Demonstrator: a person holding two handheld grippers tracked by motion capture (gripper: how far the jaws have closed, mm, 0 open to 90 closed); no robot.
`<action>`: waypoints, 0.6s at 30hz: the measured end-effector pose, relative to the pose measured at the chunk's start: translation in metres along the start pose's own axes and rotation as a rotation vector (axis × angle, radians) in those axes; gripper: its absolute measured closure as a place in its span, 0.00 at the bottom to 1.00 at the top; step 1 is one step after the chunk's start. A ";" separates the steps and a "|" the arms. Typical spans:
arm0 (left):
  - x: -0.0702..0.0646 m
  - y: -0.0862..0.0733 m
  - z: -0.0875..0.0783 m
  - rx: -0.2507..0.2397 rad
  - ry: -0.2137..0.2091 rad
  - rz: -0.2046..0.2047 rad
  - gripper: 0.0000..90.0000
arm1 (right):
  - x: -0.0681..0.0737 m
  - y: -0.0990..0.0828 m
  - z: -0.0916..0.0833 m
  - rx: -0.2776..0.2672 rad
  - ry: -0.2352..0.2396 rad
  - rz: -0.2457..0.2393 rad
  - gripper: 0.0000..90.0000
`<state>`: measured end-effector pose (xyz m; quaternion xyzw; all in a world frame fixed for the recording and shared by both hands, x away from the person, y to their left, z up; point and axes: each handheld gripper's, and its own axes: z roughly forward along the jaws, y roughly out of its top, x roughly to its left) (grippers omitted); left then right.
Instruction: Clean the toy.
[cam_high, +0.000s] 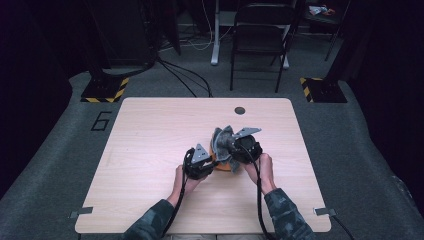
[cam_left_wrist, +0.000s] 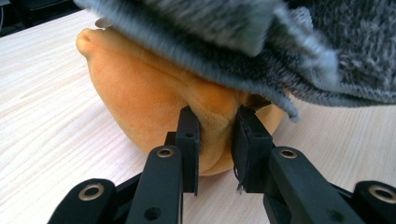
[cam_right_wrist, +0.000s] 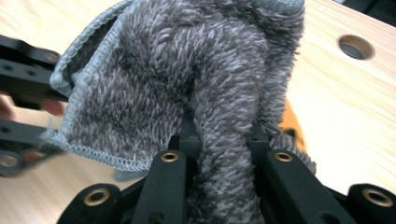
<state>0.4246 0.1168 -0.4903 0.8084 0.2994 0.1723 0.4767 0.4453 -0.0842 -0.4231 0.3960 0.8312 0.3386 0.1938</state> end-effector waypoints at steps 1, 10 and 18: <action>0.000 0.000 0.000 0.001 -0.002 -0.004 0.82 | -0.003 -0.002 0.000 0.004 -0.011 -0.008 0.85; 0.003 -0.001 0.001 -0.003 -0.011 -0.022 0.82 | -0.037 -0.025 0.005 0.069 -0.072 0.076 0.85; 0.006 -0.001 0.000 0.003 -0.028 -0.028 0.82 | -0.063 -0.049 0.023 0.156 -0.087 0.164 0.85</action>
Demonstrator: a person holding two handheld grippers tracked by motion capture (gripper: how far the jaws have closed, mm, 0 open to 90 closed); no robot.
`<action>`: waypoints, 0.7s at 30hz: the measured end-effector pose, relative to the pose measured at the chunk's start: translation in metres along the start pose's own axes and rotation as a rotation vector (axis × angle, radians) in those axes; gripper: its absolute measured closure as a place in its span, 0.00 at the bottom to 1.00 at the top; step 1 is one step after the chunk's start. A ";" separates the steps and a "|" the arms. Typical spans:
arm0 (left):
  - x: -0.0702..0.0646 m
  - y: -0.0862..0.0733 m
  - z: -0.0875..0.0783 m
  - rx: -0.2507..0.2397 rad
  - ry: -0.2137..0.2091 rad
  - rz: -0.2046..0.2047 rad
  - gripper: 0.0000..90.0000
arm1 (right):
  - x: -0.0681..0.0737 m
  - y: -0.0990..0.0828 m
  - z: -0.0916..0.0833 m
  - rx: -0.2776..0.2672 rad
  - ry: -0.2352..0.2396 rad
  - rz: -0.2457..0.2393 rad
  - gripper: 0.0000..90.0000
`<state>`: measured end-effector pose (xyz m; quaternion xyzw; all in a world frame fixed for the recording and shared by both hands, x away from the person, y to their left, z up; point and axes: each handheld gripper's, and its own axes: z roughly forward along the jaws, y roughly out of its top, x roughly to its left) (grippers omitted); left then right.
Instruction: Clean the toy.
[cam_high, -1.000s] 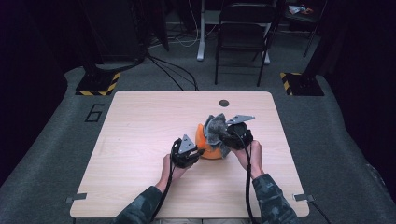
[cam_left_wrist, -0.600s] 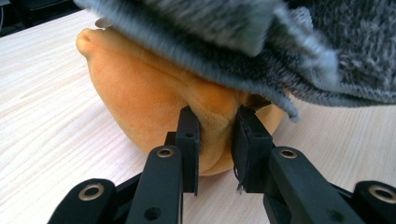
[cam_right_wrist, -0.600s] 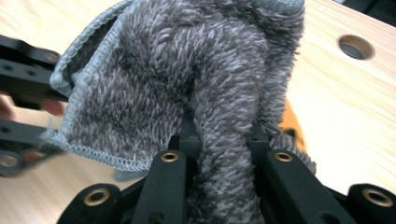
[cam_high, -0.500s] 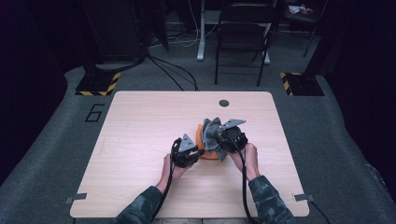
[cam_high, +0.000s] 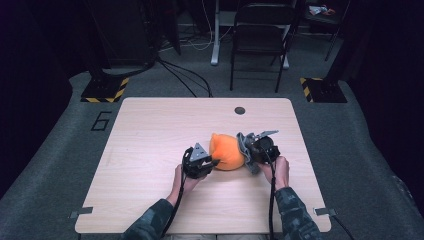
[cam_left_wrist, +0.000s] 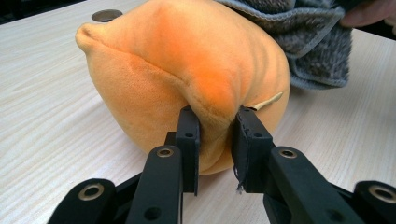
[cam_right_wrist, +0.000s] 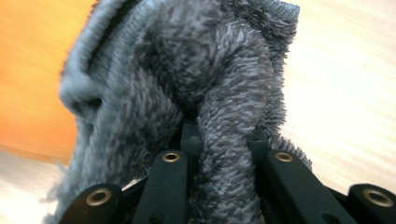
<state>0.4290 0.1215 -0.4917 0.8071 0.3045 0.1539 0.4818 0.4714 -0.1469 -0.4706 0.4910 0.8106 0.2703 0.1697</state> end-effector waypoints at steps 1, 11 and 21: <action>0.000 0.000 0.000 -0.004 0.001 -0.002 0.82 | -0.003 -0.002 0.003 0.010 -0.002 0.006 0.85; 0.001 0.000 0.000 -0.010 -0.002 -0.013 0.82 | 0.002 0.017 -0.042 -0.135 0.047 0.003 0.85; 0.001 0.000 -0.002 -0.020 -0.001 0.001 0.72 | 0.038 0.028 -0.033 -0.100 0.079 -0.094 0.85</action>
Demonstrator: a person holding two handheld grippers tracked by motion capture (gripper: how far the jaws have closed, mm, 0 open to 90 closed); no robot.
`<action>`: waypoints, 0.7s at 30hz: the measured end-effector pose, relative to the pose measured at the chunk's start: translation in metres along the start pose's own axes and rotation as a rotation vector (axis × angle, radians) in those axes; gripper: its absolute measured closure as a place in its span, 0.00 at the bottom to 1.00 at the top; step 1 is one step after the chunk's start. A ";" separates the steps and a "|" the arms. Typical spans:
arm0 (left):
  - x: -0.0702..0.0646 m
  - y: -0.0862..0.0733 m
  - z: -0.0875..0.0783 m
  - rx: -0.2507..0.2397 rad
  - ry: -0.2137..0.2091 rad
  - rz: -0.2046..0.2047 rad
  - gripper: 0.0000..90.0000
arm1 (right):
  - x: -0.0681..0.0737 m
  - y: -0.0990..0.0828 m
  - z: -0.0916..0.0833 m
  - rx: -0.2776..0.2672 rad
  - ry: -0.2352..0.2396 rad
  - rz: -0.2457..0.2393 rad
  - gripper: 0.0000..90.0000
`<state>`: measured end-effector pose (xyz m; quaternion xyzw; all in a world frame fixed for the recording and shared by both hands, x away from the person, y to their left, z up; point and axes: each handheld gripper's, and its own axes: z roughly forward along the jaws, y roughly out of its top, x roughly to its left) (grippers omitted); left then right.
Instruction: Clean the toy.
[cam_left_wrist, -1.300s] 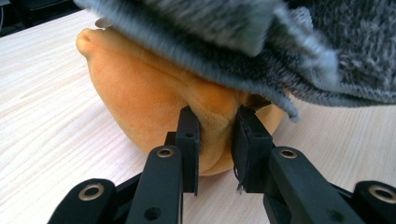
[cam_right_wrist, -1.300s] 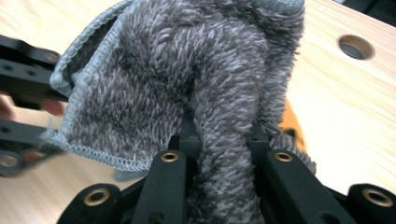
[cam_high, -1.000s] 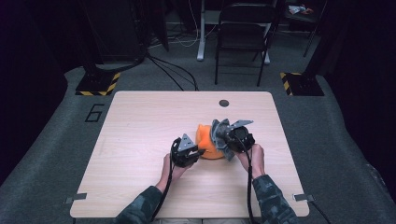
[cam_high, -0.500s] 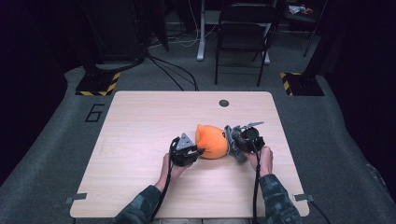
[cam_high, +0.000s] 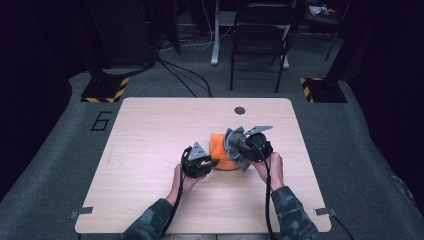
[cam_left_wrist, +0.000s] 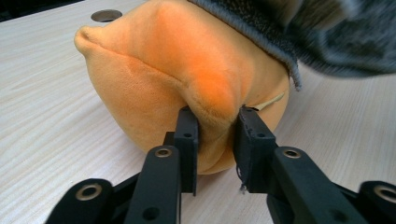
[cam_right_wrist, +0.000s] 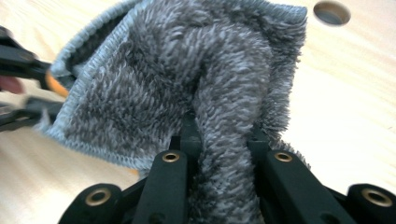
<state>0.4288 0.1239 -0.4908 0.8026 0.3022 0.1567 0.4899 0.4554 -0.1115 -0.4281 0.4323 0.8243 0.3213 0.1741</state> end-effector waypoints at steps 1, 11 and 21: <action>-0.001 0.000 -0.001 -0.001 0.002 0.009 0.66 | -0.001 -0.001 0.003 -0.002 -0.002 0.012 0.85; -0.011 -0.004 0.010 0.026 0.100 0.093 0.71 | -0.001 -0.002 0.008 -0.019 -0.008 0.008 0.85; -0.011 0.014 -0.003 0.017 0.062 -0.029 0.86 | 0.003 0.012 -0.023 -0.104 0.024 0.003 0.85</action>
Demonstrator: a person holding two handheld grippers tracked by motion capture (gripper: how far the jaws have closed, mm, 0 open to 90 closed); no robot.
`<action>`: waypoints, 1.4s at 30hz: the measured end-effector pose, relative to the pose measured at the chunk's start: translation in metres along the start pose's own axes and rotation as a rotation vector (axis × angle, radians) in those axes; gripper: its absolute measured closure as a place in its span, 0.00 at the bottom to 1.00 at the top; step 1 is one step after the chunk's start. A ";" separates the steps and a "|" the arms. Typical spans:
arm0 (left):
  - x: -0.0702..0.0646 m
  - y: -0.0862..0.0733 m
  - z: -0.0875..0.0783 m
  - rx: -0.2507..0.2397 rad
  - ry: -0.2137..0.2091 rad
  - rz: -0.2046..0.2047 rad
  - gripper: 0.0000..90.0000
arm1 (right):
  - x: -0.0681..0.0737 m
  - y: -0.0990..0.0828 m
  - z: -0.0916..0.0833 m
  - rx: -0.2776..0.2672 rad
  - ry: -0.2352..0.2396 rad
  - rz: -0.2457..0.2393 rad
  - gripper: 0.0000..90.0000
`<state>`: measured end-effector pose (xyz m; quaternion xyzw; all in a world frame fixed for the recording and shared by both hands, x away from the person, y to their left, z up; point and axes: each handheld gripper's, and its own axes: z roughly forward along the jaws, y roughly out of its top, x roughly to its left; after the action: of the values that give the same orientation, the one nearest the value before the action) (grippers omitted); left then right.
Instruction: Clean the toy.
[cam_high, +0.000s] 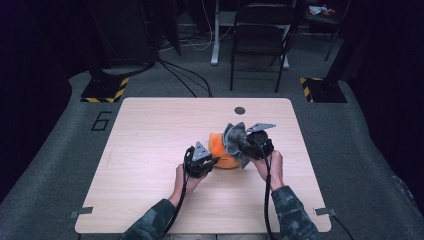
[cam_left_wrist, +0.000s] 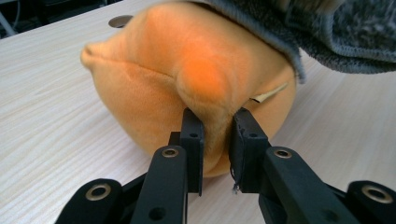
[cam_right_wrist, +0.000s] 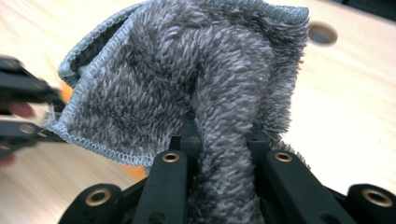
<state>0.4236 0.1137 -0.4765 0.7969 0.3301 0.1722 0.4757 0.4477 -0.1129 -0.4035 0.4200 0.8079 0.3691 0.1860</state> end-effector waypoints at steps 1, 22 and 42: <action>-0.001 0.002 -0.002 0.002 -0.009 -0.007 0.86 | 0.004 0.003 -0.005 -0.012 0.015 0.001 0.85; -0.003 0.003 -0.003 0.043 -0.037 -0.073 0.85 | 0.012 -0.011 0.016 0.089 -0.031 -0.051 0.85; 0.004 0.000 -0.004 0.040 -0.047 -0.094 0.84 | -0.039 -0.058 0.050 0.286 -0.115 0.072 0.85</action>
<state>0.4244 0.1187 -0.4748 0.7939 0.3591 0.1241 0.4747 0.4694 -0.1441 -0.4808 0.4914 0.8246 0.2322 0.1570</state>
